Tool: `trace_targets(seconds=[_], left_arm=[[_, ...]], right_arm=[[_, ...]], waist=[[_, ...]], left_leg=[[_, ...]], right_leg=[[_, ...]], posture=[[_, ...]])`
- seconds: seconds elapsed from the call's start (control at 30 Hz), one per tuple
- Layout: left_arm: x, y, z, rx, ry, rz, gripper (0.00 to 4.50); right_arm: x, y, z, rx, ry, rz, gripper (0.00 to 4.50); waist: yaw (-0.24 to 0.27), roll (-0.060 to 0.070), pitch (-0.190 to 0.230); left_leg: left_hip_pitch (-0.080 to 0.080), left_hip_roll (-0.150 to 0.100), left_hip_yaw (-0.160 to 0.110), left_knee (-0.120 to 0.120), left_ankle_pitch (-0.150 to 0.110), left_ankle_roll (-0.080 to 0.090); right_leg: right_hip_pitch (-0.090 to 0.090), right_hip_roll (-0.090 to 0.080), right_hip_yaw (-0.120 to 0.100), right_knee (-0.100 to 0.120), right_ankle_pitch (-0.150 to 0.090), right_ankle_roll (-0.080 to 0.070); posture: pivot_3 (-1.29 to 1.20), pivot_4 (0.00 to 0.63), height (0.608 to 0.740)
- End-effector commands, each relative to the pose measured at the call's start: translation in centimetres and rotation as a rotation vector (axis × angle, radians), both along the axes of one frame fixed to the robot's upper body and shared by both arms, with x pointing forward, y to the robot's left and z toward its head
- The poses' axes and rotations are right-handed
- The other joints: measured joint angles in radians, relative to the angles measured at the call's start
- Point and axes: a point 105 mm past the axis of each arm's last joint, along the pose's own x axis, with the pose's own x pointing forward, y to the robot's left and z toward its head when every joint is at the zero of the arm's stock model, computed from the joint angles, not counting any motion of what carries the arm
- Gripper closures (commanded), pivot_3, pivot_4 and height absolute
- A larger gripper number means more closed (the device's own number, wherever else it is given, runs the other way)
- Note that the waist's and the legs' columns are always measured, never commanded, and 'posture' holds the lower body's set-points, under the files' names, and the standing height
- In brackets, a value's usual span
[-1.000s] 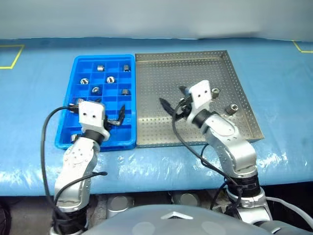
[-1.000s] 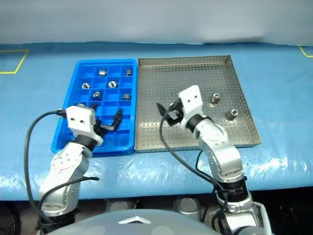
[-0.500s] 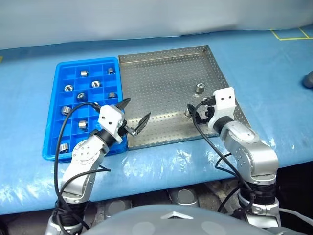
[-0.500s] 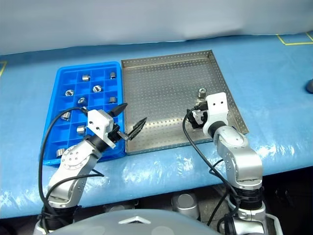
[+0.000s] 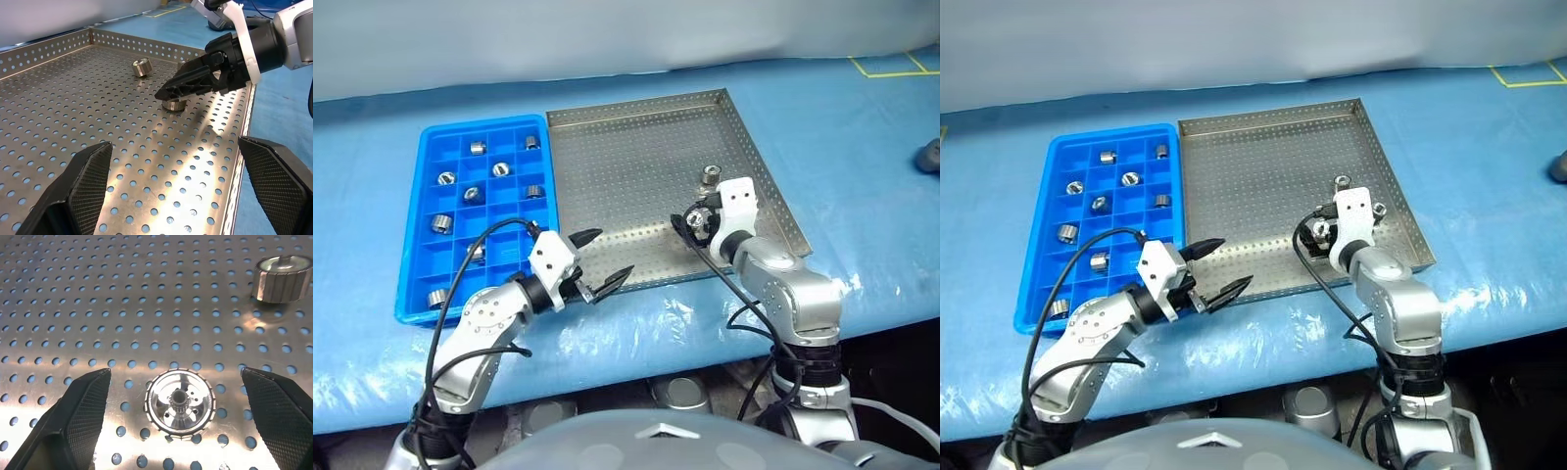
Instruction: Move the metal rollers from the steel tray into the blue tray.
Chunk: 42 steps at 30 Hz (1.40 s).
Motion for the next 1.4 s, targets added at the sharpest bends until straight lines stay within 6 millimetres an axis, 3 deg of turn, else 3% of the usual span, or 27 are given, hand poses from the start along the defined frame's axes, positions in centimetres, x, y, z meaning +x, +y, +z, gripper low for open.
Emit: trace_targets(seconds=[0.03,0.27,0.47,0.6,0.67,0.8,1.03,1.2,1.4], left_arm=[[-0.4,-0.3,1.3,-0.026,-0.044,-0.004,0.0],[-0.4,0.1,1.4,-0.065,-0.048,0.057,0.0],[0.3,1.6,2.5,-0.124,-0.112,0.19,0.0],[1.0,3.9,4.4,-0.166,-0.193,0.34,0.0],[0.8,5.2,5.5,-0.158,-0.233,0.409,0.0],[0.0,7.5,6.4,-0.129,-0.264,0.525,0.0],[-2.3,10.5,6.5,-0.098,-0.259,0.712,0.0],[-3.9,11.3,6.0,-0.094,-0.23,0.798,0.0],[-4.8,11.3,5.5,-0.094,-0.199,0.836,0.0]], right_arm=[[-0.3,0.4,0.1,-0.018,0.004,0.02,0.66],[-0.7,0.4,0.3,-0.07,0.004,0.041,2.8],[0.6,3.6,3.5,-0.034,-0.12,0.12,2.79],[1.9,7.0,6.4,0.003,-0.225,0.2,2.79],[2.5,9.7,7.9,0.04,-0.277,0.278,2.79],[3.3,13.5,9.2,0.068,-0.329,0.393,2.79],[3.4,18.3,9.5,0.102,-0.358,0.55,2.79],[3.0,21.0,9.0,0.126,-0.348,0.648,2.79],[3.0,22.6,7.2,0.126,-0.304,0.702,2.79]], waist=[[0.008,0.0,0.0],[0.033,0.0,0.0],[0.04,0.0,0.0],[0.055,0.0,0.0],[0.065,0.0,0.0],[0.095,0.0,0.0],[0.15,0.0,0.0],[0.18,-0.001,0.0],[0.214,-0.001,0.0]], left_leg=[[0.0,0.0,0.0,0.0,0.0,0.0],[0.0,0.0,0.0,0.0,0.0,0.0],[0.0,0.0,0.0,0.0,0.0,0.0],[0.0,0.001,-0.001,-0.001,0.0,0.0],[0.0,0.001,-0.001,-0.002,0.0,0.0],[0.0,0.001,-0.001,-0.005,0.0,0.0],[0.0,0.0,-0.002,-0.011,0.001,-0.001],[0.0,0.0,-0.003,-0.012,0.001,-0.002],[0.0,0.0,-0.005,-0.012,0.001,-0.002]], right_leg=[[0.0,0.0,0.0,0.0,0.0,0.0],[0.0,0.0,0.0,0.0,0.0,0.001],[-0.001,0.0,0.0,0.0,0.0,0.0],[-0.002,0.001,0.0,0.001,0.0,0.0],[-0.002,0.002,0.0,0.001,0.0,-0.001],[-0.002,0.001,-0.001,0.0,-0.001,-0.002],[-0.003,-0.002,-0.004,-0.002,-0.001,-0.003],[-0.003,-0.002,-0.005,-0.002,-0.002,-0.005],[-0.003,-0.001,-0.007,-0.002,-0.004,-0.008]], posture=[[-0.1,0.15,0.74],[-0.05,0.15,0.74],[0.0,0.15,0.74],[0.05,0.15,0.74],[0.08,0.15,0.74],[0.14,0.15,0.74],[0.26,0.15,0.74],[0.32,0.15,0.74],[0.36,0.15,0.74]])
